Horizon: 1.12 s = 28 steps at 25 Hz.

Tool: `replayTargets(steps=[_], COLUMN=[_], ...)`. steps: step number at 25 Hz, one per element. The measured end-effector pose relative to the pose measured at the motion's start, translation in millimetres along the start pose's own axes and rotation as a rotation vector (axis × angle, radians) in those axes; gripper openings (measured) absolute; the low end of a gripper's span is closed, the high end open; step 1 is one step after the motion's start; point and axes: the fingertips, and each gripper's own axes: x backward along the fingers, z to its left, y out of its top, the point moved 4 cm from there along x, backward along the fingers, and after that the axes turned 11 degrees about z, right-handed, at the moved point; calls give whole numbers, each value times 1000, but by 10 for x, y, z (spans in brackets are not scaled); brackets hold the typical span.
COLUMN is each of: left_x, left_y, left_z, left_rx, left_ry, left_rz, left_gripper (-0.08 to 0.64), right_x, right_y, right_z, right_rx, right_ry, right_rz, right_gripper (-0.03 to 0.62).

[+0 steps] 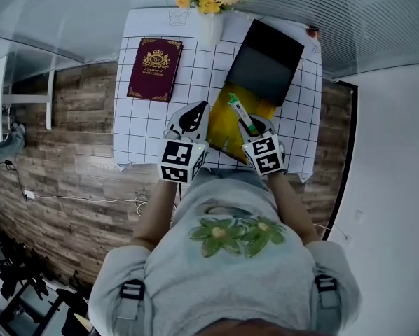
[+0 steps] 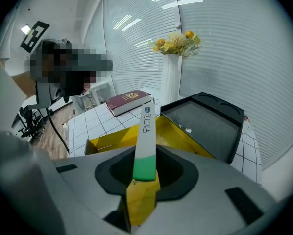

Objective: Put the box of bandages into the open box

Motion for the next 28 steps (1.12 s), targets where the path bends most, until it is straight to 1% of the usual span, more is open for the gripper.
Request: replayTargets(steps=[7,28], left_x=[-36,-98], left_y=[-22,-69], left_z=[12,42], left_rx=[3,0], left_ry=[-5,-13], left_rz=[11,37], left_gripper=[8,8], right_x=[-69,-240], right_y=[-12,-65], right_z=[-18,5], right_rx=[-6,-12], right_ry=[0,14], right_rz=[41,115], right_gripper=[87,87])
